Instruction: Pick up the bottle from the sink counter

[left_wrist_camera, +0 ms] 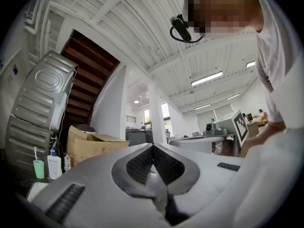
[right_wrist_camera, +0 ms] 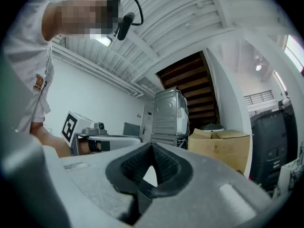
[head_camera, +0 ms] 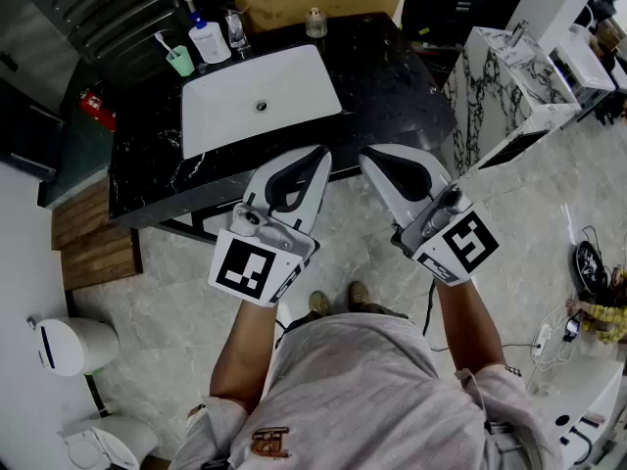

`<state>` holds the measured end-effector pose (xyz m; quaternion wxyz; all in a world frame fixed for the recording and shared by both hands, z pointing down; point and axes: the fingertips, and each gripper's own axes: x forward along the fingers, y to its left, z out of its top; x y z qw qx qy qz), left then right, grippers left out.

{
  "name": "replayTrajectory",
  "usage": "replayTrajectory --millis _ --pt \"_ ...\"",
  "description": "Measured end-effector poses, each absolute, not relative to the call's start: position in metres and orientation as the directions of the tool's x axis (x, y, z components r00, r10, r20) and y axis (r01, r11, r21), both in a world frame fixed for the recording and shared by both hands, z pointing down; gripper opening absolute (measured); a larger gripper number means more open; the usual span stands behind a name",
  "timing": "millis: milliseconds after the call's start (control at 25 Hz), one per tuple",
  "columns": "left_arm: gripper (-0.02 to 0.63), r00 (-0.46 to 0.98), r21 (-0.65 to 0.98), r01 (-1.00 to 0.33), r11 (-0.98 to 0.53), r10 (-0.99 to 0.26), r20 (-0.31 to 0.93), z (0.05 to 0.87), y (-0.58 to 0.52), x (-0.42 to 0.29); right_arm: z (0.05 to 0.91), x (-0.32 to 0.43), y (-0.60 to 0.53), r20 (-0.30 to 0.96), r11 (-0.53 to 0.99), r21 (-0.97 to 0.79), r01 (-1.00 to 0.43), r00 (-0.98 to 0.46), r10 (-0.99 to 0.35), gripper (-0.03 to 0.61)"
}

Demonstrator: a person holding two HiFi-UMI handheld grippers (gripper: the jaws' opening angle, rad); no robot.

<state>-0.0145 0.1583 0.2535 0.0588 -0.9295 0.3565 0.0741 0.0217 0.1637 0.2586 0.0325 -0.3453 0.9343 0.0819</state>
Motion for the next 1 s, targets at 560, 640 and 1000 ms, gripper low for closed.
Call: replayTrajectory --millis 560,640,1000 --pt "0.000 0.711 -0.062 -0.698 -0.713 -0.681 -0.176 0.252 0.146 0.000 0.253 0.042 0.155 -0.151 0.770 0.112 -0.628 -0.777 -0.612 0.000" --pt "0.000 0.704 -0.072 -0.706 -0.704 -0.688 -0.175 0.250 0.142 0.005 0.250 0.051 0.151 -0.159 0.770 0.113 -0.628 -0.776 -0.610 0.000" --pt "0.000 0.650 -0.103 -0.759 -0.643 -0.738 -0.183 0.240 0.120 0.022 0.243 0.096 0.124 -0.189 0.769 0.106 -0.630 -0.772 -0.606 0.002"
